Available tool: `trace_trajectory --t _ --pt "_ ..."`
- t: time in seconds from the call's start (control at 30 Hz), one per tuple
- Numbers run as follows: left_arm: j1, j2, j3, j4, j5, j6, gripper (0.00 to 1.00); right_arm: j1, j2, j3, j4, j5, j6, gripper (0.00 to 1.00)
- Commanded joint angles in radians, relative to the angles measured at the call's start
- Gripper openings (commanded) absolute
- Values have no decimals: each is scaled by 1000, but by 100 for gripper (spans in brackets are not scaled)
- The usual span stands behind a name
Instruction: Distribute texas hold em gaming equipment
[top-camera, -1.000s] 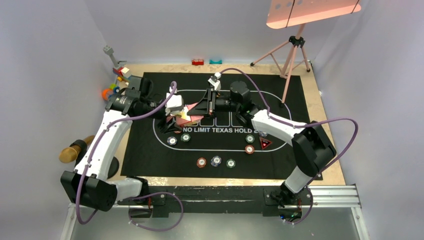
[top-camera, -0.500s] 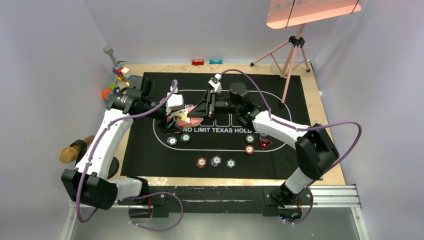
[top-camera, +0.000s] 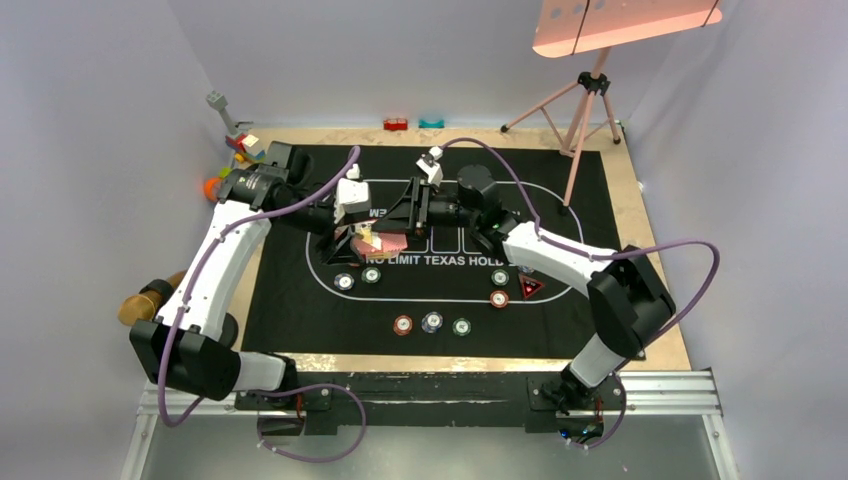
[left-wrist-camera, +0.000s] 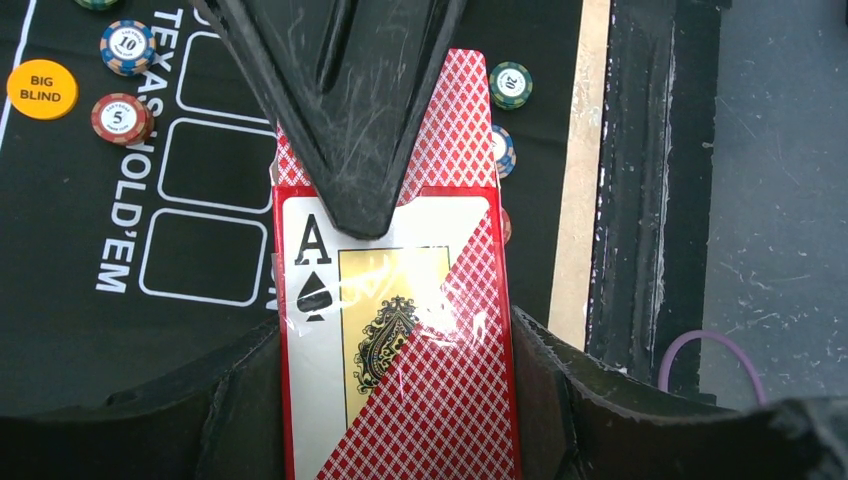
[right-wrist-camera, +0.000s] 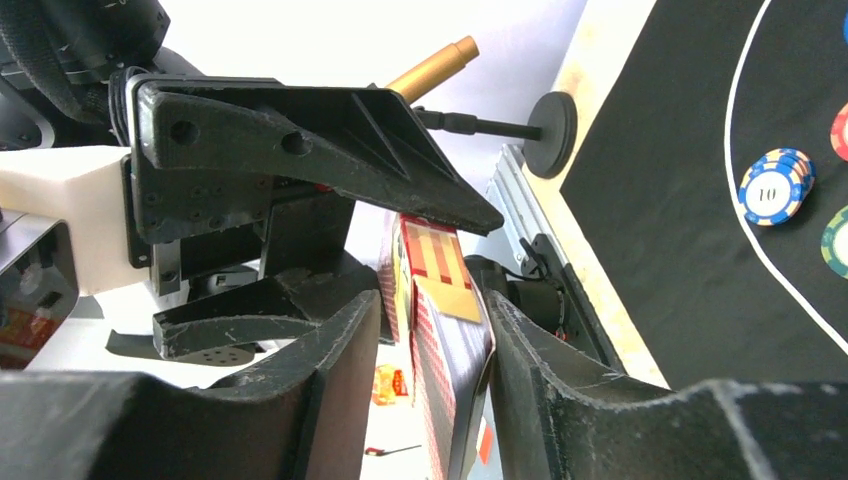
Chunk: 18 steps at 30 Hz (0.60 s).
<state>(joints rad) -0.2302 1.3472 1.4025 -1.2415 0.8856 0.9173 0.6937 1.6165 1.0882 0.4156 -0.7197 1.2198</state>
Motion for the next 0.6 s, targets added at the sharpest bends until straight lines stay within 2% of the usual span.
trace_trajectory --t 0.0,0.17,0.33,0.4,0.43,0.47,0.57 --pt "-4 -13 47 49 57 -17 46 11 18 6 163 -12 86 44" --pt "-4 -37 5 137 32 -67 51 26 39 -5 225 -22 134 27" --pt "-4 -63 -38 228 -29 -109 65 27 38 -17 231 -9 148 4" --pt "-4 -70 -49 236 -36 -106 88 29 36 -19 227 -6 152 0" --pt "-4 -69 -49 232 -32 -103 96 29 34 -21 226 -2 153 0" --pt "-7 -68 -47 221 -24 -93 99 28 34 -24 222 3 152 0" --pt "-16 -67 -49 197 -15 -67 100 30 35 -25 221 9 155 0"
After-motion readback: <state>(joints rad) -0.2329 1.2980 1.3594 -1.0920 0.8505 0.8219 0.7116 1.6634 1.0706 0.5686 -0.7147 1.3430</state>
